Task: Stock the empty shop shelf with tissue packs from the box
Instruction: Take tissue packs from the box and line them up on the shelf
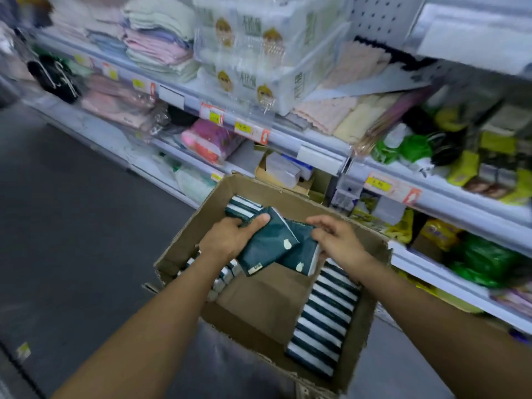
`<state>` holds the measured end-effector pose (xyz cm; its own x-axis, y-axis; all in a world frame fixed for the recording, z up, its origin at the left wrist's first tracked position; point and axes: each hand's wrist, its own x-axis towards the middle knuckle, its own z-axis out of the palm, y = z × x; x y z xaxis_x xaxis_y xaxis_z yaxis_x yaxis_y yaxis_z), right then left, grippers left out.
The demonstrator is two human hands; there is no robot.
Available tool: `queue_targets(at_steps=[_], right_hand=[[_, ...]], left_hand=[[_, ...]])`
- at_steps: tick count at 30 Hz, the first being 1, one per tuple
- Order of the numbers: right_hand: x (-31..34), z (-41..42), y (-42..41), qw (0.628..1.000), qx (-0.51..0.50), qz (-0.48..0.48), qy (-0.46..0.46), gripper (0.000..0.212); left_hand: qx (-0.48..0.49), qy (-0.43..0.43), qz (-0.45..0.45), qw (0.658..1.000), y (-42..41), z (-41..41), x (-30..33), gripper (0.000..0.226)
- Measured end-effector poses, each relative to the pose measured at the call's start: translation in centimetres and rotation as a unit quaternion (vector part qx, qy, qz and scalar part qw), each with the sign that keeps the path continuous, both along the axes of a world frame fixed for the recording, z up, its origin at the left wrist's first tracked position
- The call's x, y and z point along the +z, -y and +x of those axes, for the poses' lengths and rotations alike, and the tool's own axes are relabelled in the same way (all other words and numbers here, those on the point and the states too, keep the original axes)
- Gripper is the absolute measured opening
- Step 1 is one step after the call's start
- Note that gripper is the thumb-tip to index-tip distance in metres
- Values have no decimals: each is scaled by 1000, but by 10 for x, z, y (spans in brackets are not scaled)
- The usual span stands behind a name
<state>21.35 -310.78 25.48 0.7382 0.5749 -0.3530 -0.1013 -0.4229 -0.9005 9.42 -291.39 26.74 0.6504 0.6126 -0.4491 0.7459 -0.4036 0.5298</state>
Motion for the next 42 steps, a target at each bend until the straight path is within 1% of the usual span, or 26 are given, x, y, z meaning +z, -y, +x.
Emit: queue_targets(at_steps=[2,4,5,8,10,13,18,23,26,31,34,37,42], right_hand=[[28,-2,24,1000,-15,1,10,24],[54,-3,51,999,-32,-1,30,24],[67,-2,63,998,-44,0,41,24],[103,-2,101,994,-78,13,72,24],[126,-3,128,992,-89,31,87,24],[157,-4,168,987,-116,63,93,29],[206,-3,249,978,-119,90,145,22],[244,4,356,969,-135,97,183,20],[263,11,430,962,-137,92,218,20],[293,18,555,950,-153,74,263,21],[314,23,624,932,-165,53,318,24],[335,35,684,906,-193,36,375,26],[363,66,756,855,-261,20,448,27]], left_hand=[[0,44,-18,999,8,-2,23,74],[-4,72,-10,997,17,-3,47,80],[-10,85,-4,996,22,-3,59,79],[-27,130,19,991,42,1,90,60],[-34,169,13,985,59,4,108,55],[-49,189,-4,981,91,13,130,69],[-100,236,24,966,160,37,168,74],[-151,258,40,954,248,69,202,62],[-182,283,18,942,321,89,217,56],[-218,306,5,927,445,119,236,58],[-224,322,-9,920,511,138,248,54],[-233,341,-42,910,570,154,263,58],[-251,363,-31,897,638,176,290,59]])
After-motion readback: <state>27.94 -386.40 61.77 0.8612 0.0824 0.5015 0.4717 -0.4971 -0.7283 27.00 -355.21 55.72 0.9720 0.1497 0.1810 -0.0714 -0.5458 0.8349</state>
